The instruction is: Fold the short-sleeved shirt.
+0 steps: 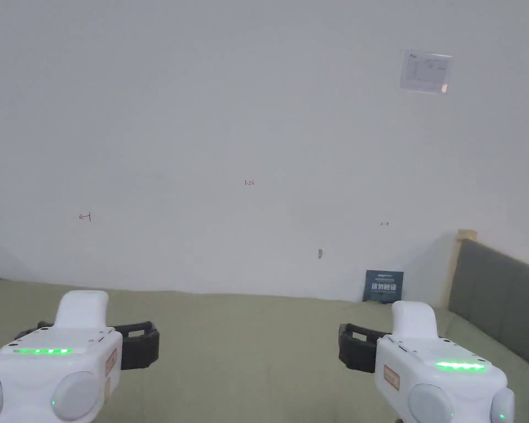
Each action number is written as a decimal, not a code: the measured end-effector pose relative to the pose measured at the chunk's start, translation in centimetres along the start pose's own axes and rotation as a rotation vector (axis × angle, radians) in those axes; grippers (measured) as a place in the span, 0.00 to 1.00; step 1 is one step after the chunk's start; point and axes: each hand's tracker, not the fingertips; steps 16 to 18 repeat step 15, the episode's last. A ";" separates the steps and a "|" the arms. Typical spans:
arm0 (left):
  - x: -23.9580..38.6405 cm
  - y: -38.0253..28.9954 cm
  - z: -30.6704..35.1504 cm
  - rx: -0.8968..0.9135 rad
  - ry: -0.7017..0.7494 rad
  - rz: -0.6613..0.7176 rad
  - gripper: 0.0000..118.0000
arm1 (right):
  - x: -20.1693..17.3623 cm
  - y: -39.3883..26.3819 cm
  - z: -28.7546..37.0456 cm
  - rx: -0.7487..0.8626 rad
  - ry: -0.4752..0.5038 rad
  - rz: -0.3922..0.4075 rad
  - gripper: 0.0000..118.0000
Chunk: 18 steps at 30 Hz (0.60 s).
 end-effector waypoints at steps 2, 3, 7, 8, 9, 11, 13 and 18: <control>-0.1 -0.2 -0.3 -0.012 0.011 -0.007 1.00 | 0.3 0.8 0.5 0.008 -0.020 -0.026 0.93; -0.2 -0.2 -0.4 -0.006 0.012 -0.008 1.00 | 0.5 1.3 0.7 -0.001 -0.028 -0.048 0.93; 0.0 0.1 -0.2 0.013 0.002 -0.010 1.00 | 0.7 2.4 1.1 -0.008 -0.055 -0.051 0.93; 0.1 0.2 -0.2 -0.003 0.002 0.000 1.00 | 0.7 2.4 1.3 0.010 -0.052 -0.046 0.93; 0.1 0.3 -0.3 0.004 0.003 -0.003 1.00 | 0.8 2.5 1.4 0.018 -0.020 -0.022 0.93; 0.2 0.4 -0.3 0.012 0.002 -0.004 1.00 | 0.6 2.5 1.3 0.015 -0.018 -0.009 0.93; 0.1 0.4 -0.2 0.010 -0.009 0.000 1.00 | 0.5 2.7 1.3 0.012 -0.003 -0.015 0.93; 0.1 0.4 -0.2 0.005 -0.012 0.001 1.00 | 0.6 2.9 1.2 -0.024 0.019 -0.063 0.93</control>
